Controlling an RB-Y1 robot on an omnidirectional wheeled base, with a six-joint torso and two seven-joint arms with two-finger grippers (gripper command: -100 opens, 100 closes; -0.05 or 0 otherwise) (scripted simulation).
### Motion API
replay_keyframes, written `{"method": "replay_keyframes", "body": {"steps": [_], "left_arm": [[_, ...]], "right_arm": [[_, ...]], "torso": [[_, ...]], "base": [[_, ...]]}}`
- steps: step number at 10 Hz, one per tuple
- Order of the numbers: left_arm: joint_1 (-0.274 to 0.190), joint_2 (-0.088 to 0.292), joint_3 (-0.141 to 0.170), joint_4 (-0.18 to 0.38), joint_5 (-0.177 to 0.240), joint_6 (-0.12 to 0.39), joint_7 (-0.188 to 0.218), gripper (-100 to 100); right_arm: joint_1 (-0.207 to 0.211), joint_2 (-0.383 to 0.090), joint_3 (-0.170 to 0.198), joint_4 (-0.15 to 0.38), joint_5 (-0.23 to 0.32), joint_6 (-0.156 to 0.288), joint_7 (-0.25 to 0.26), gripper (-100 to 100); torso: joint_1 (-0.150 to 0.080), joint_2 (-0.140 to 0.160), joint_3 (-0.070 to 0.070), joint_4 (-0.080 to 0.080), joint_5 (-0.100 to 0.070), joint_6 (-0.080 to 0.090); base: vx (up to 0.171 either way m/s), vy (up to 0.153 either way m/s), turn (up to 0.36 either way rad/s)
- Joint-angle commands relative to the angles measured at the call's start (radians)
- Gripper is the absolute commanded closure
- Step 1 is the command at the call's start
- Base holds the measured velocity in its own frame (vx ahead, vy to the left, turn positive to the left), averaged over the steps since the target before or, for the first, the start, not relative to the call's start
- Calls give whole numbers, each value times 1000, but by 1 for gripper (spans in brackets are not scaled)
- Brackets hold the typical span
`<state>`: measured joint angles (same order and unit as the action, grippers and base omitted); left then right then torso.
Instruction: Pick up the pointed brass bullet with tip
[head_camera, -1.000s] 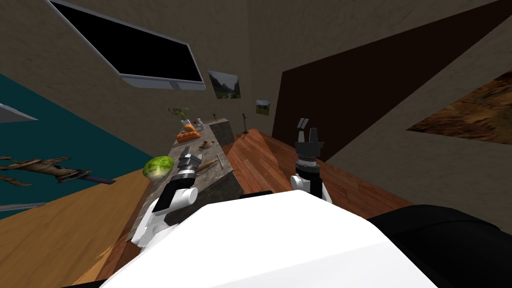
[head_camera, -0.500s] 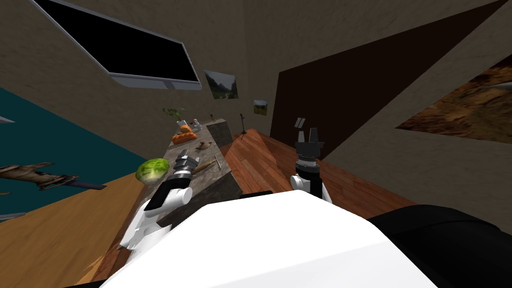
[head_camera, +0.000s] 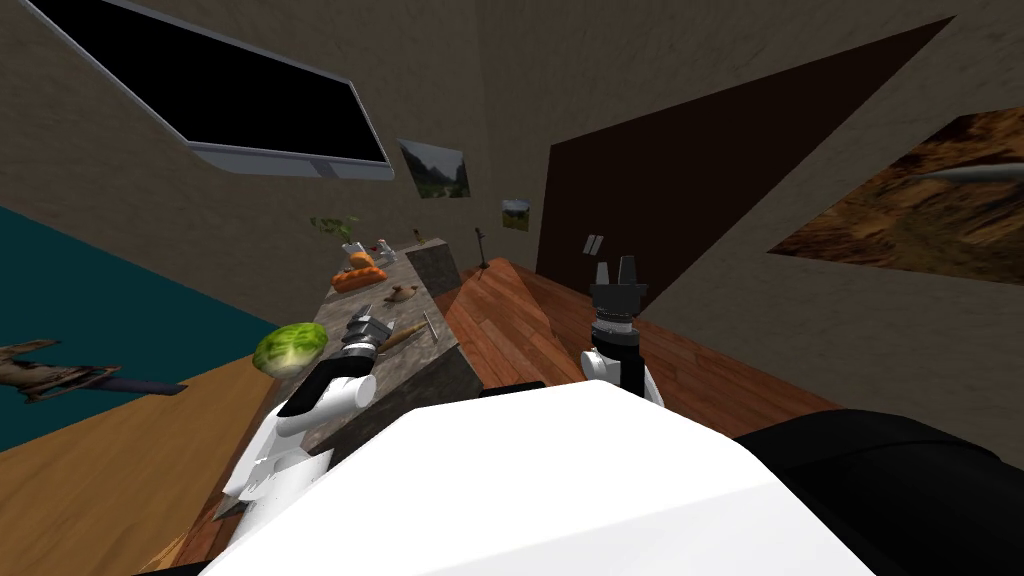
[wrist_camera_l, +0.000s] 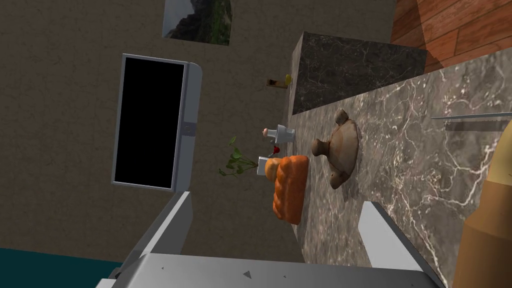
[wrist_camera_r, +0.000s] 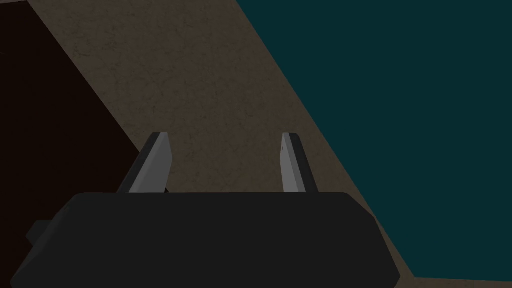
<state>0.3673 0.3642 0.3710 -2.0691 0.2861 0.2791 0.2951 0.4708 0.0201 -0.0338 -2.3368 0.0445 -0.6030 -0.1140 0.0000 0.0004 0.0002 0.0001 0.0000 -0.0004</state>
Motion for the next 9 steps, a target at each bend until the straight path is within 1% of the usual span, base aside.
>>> {"method": "replay_keyframes", "body": {"steps": [1,2,3,4,5,6,8,9], "left_arm": [[-4,21,26,13,20,50,22,-100],[-4,21,26,13,20,77,22,-100],[-4,21,26,13,20,83,22,-100],[-10,41,49,33,38,123,41,-100],[-10,41,49,33,38,149,41,-100],[-17,63,70,53,56,178,58,-100],[-17,63,70,53,56,225,58,-100],[-23,84,89,74,73,254,74,-100]], "right_arm": [[0,0,0,0,0,0,0,0],[0,0,0,0,0,0,0,0],[0,0,0,0,0,0,0,0],[0,0,0,0,0,0,0,0],[0,0,0,0,0,0,0,0],[0,0,0,0,0,0,0,0],[0,0,0,0,0,0,0,0],[0,0,0,0,0,0,0,0]], "torso": [[0,0,0,0,0,0],[0,0,0,0,0,1],[0,0,0,0,0,0],[0,0,0,0,0,0],[0,0,0,0,0,1],[0,0,0,0,0,0],[0,0,0,0,0,0],[0,0,0,0,0,0]], "base": [[-3,-9,-132],[-4,-4,-80],[0,0,0],[-3,-6,-134],[-4,-1,-77],[-3,-3,-117],[-1,1,-47],[0,-1,-137]]}}
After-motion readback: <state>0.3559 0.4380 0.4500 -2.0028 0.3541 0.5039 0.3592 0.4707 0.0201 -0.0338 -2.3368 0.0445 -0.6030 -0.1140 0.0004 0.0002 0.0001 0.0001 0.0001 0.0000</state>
